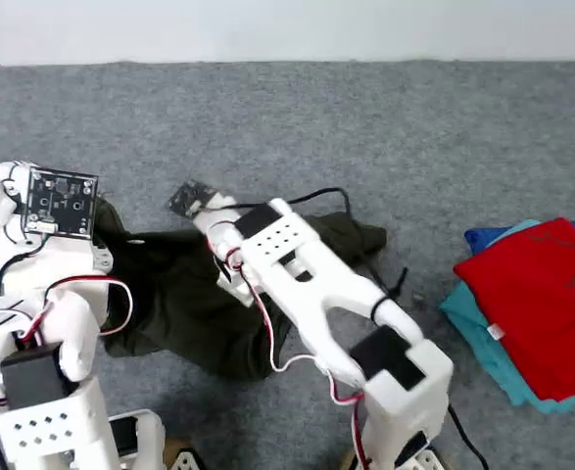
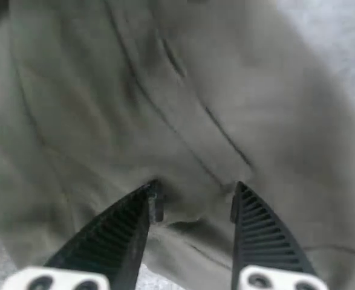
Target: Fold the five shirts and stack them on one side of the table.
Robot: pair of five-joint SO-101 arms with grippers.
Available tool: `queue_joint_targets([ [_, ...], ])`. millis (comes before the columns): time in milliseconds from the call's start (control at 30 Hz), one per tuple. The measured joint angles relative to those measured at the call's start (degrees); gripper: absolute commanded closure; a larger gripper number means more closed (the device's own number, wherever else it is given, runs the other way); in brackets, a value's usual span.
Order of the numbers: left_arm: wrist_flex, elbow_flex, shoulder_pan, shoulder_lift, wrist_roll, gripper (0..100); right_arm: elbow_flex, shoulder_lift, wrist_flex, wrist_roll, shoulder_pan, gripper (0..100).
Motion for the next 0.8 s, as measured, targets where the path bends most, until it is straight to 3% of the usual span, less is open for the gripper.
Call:
queue_joint_targets([
  [200, 0.0, 0.09, 0.0, 0.0, 0.0, 99, 0.0, 2.73, 0.0, 0.0, -0.26, 81.6],
  [367, 0.0, 0.09, 0.0, 0.0, 0.0, 99, 0.0, 2.73, 0.0, 1.32, -0.26, 99.1],
  [500, 0.0, 0.09, 0.0, 0.0, 0.0, 99, 0.0, 2.81, 0.0, 5.89, -0.26, 98.7],
  [800, 0.0, 0.09, 0.0, 0.0, 0.0, 99, -7.56, 2.37, 4.04, 7.3, -0.26, 98.8],
])
